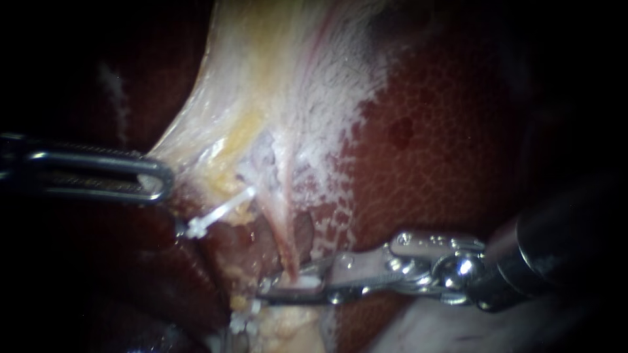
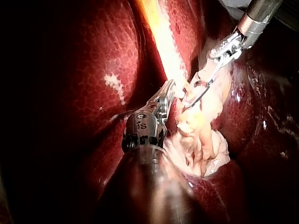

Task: Going back second clip right tube

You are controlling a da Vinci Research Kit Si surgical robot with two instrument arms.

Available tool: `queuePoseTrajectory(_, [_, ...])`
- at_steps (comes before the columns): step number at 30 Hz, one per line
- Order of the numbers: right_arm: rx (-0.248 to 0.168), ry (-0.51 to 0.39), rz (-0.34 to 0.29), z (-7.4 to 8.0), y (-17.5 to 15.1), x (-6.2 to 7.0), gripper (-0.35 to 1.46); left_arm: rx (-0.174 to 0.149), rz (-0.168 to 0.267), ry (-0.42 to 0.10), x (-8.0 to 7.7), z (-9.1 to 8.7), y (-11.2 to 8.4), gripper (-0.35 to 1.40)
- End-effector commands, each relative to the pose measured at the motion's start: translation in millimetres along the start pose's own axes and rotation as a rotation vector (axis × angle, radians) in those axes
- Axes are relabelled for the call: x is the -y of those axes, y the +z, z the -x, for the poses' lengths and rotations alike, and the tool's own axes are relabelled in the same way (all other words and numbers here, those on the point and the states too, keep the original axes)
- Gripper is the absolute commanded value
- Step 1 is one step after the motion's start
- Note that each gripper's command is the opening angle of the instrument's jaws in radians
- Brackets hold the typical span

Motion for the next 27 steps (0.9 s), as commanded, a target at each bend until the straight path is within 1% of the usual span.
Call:
queuePoseTrajectory(1, [0.000,0.000,0.000,0.0,0.0,0.0,-0.35,0.000,0.000,0.000,0.0,0.0,-0.1,-0.35])
queuePoseTrajectory(7, [0.003,0.000,0.001,0.0,0.0,0.0,-0.35,0.000,0.000,0.000,0.1,0.0,-0.1,-0.35])
queuePoseTrajectory(9, [-0.007,0.000,-0.005,0.0,0.0,0.0,-0.35,0.000,0.000,0.000,0.2,0.0,-0.2,-0.35])
queuePoseTrajectory(10, [-0.020,-0.012,-0.013,0.0,0.1,0.0,-0.15,0.000,0.001,0.000,0.2,0.0,-0.2,-0.35])
queuePoseTrajectory(12, [-0.038,-0.012,-0.023,-0.1,0.2,0.0,0.17,0.000,0.001,0.000,0.2,0.0,-0.2,-0.35])
queuePoseTrajectory(13, [-0.046,-0.030,-0.027,-0.2,0.4,0.0,0.34,0.000,0.001,0.000,0.2,0.0,-0.2,-0.35])
queuePoseTrajectory(15, [-0.053,-0.053,-0.028,-0.4,0.6,0.0,0.46,0.000,0.001,0.000,0.3,-0.1,-0.2,-0.35])
queuePoseTrajectory(18, [-0.055,-0.117,-0.026,-0.6,0.9,0.0,0.55,0.000,0.001,0.000,0.3,-0.1,-0.2,-0.35])
queuePoseTrajectory(21, [-0.069,-0.187,0.000,-0.6,0.9,-0.1,0.59,0.001,0.001,0.000,0.4,-0.1,-0.3,-0.35])
queuePoseTrajectory(23, [-0.077,-0.233,0.018,-0.6,0.8,-0.2,0.60,0.001,0.001,0.000,0.4,-0.2,-0.3,-0.35])
queuePoseTrajectory(27, [-0.080,-0.315,0.026,-0.5,0.4,-0.6,0.60,0.001,0.002,0.000,0.5,-0.2,-0.3,-0.35])
